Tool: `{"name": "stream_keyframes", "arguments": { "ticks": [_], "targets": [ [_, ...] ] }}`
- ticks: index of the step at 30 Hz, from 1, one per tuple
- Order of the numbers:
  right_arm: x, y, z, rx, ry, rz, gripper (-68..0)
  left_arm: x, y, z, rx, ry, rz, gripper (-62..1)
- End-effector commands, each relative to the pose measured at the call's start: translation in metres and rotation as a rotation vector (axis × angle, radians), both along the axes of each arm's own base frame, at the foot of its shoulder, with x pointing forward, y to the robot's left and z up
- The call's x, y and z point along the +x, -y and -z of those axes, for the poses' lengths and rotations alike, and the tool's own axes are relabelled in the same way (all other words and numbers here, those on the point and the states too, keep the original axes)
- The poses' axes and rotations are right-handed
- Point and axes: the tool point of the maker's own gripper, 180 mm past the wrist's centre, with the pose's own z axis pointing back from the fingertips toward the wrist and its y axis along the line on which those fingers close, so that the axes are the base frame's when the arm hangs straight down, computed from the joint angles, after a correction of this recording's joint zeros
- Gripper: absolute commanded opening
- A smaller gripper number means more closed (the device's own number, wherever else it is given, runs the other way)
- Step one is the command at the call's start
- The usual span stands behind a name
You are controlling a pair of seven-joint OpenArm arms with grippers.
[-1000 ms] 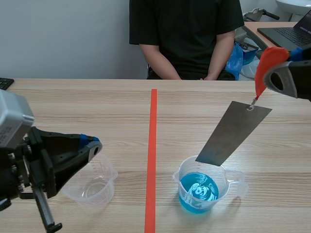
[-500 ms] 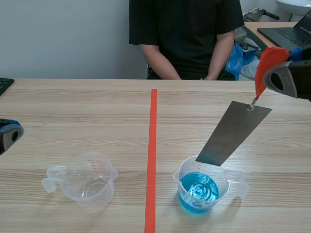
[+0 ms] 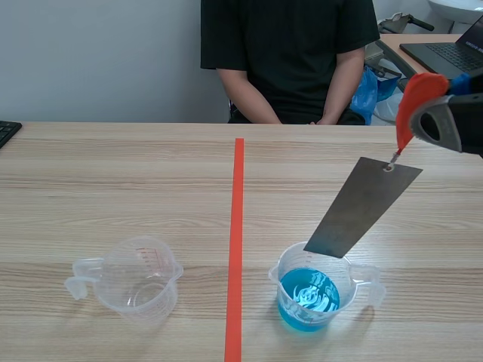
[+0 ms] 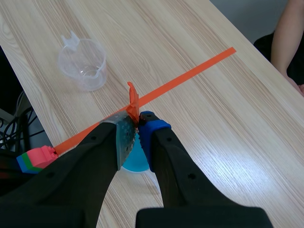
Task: Do the redox reaction experiment.
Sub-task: 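Raise the plate and point at it, then lower the plate into the blue solution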
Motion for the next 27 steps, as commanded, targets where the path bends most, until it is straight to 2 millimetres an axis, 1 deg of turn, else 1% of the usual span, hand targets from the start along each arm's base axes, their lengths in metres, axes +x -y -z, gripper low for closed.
{"name": "stream_keyframes", "arguments": {
  "ticks": [1,3,23,27],
  "targets": [
    [0.0004,-0.0009,-0.0043,-0.002,0.025,-0.011,-65.8,0.0039,0.0037,-0.0114,-0.034,0.043,0.007,-56.2],
    [0.0004,-0.001,-0.0044,-0.001,0.026,-0.011,-65.8,0.0049,0.0024,-0.0144,-0.039,0.054,0.002,-56.3],
    [0.0003,-0.0009,-0.0041,-0.003,0.024,-0.011,-65.8,0.0094,0.0013,-0.0157,-0.044,0.06,-0.006,-56.3],
    [-0.0007,-0.0036,-0.0033,0.003,0.02,-0.022,-65.8,0.0094,0.0013,-0.0157,-0.044,0.06,-0.006,-56.2]
  ]
}}
